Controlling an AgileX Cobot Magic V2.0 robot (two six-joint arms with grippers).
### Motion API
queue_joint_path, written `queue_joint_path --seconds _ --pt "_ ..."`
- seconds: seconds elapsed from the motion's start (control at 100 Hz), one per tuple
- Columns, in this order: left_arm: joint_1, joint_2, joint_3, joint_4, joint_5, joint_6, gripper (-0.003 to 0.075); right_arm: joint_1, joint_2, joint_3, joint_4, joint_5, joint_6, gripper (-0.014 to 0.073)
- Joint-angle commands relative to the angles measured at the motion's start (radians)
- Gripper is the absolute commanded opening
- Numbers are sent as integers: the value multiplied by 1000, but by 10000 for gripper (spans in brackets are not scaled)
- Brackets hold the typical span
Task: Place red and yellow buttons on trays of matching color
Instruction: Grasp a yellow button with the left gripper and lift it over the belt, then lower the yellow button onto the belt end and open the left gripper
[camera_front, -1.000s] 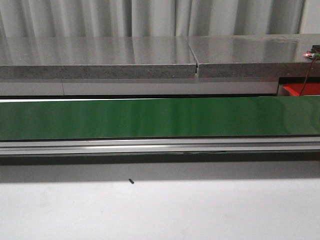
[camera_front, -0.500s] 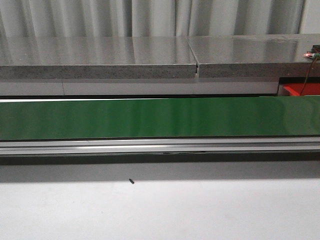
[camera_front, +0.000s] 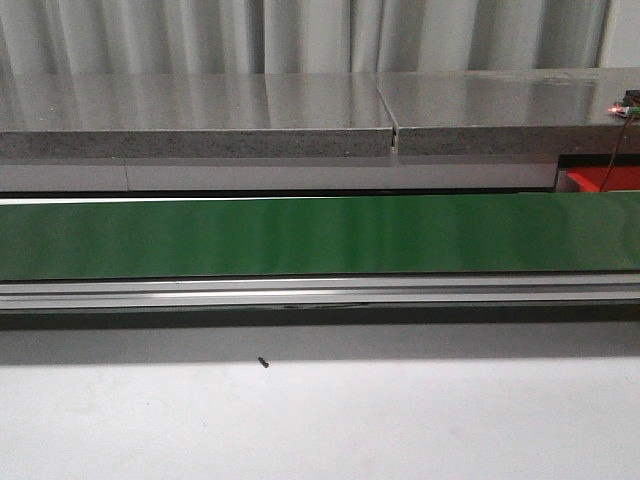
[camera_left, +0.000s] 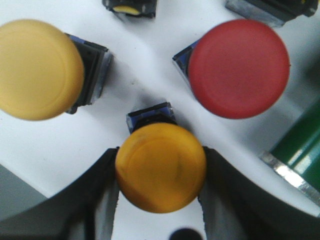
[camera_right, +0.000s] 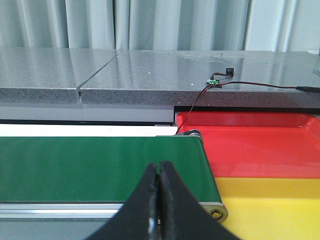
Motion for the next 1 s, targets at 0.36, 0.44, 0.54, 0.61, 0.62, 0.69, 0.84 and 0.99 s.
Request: queue_joint_path --seconds 0.36,0.44,0.54,0.61,0.62,0.69,0.84,0.99 --pt "-5 -331 -25 -3 86 -1 242 1 -18 -16 -11 -83 1 -66" --pt "-28 -369 -30 -5 99 -1 242 1 -18 -16 -11 -83 1 -66" --pt "-84 -376 -52 -9 122 -1 242 1 -18 -16 -11 -83 1 -66" --pt "-134 -371 -67 -16 122 -1 242 1 -18 -16 -11 -83 1 -66" --pt "-134 -369 -70 -19 122 -1 242 1 -18 -16 -11 -83 1 -66" --pt "-174 -361 -86 -33 116 -1 242 1 -18 -16 -11 -83 1 -66" --pt "-244 -309 -140 -52 116 -1 242 1 -18 -16 -11 -83 1 -66" --pt "-296 -216 -199 -55 121 -1 242 1 -18 -16 -11 -84 1 -66"
